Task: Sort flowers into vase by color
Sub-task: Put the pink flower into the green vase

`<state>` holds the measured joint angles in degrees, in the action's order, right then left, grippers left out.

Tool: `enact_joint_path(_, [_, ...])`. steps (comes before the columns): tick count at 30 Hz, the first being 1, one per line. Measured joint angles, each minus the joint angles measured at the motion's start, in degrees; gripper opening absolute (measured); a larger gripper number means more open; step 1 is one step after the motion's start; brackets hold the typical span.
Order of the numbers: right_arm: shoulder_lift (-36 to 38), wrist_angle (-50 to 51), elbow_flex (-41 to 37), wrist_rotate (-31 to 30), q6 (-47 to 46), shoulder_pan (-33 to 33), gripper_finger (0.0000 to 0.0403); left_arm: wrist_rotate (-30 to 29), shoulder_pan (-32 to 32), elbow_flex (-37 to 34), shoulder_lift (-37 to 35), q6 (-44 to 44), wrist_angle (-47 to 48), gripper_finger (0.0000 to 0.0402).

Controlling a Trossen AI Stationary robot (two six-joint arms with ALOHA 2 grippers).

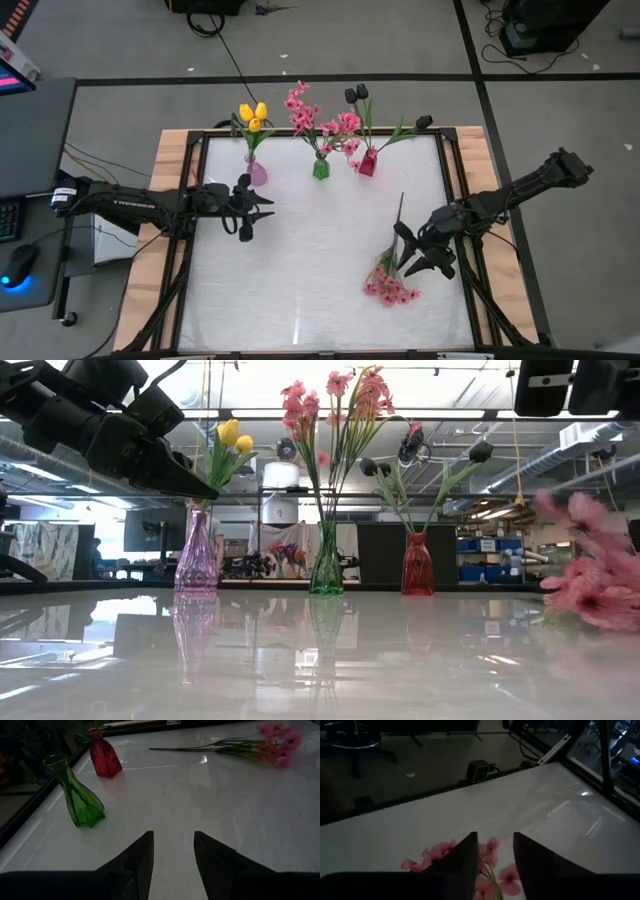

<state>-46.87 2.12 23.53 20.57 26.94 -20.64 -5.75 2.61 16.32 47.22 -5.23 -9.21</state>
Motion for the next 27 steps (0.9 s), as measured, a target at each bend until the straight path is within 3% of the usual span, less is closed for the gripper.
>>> enact_joint_path(6, [0.15,1.62,0.02,-2.94,1.98,-0.44,0.0173,0.01,0.0,0.0,0.0,0.0,0.0,0.0146])
enact_joint_path(15, [-1.03,13.24,0.0,-12.6,18.13,1.75,0.018,0.0,0.0,-0.02,0.0,0.0,0.0,0.0146])
enact_joint_path(27, [-15.84,12.23,0.02,-11.56,24.97,6.18,0.018,0.0,0.0,-0.04,0.0,0.0,-0.01,0.0146])
